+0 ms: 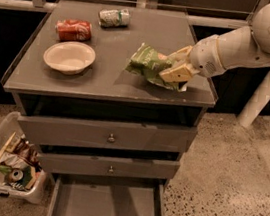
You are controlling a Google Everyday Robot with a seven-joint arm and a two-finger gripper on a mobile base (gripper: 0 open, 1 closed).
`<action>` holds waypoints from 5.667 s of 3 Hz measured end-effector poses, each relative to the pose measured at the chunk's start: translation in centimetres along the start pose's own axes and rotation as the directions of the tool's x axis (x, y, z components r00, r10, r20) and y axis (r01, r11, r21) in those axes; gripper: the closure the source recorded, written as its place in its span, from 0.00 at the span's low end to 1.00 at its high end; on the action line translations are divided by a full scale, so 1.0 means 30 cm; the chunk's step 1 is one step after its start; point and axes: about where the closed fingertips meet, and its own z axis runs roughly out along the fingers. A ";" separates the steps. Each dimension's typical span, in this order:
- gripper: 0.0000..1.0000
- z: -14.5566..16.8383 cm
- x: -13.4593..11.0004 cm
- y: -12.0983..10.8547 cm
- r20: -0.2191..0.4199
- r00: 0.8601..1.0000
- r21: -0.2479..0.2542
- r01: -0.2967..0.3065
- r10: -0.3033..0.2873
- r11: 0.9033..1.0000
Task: Place green jalapeno chip bag into bottom drawer
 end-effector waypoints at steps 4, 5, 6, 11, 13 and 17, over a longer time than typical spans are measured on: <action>1.00 -0.105 0.225 0.463 -0.091 0.996 0.069 0.003 0.003 0.998; 1.00 -0.083 0.259 0.500 -0.103 0.994 0.046 -0.013 0.018 0.999; 1.00 -0.082 0.259 0.500 -0.103 0.995 0.046 -0.013 0.017 0.999; 1.00 0.385 0.880 0.892 -0.054 0.944 -0.009 -0.326 0.326 0.945; 1.00 0.423 0.929 0.803 -0.044 0.937 0.079 -0.341 0.345 0.937; 1.00 0.750 1.308 0.672 -0.063 0.957 0.226 -0.262 0.283 0.938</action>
Offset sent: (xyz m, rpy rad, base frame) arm -0.1081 -0.0463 -0.0189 -0.0607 -0.0402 -0.0769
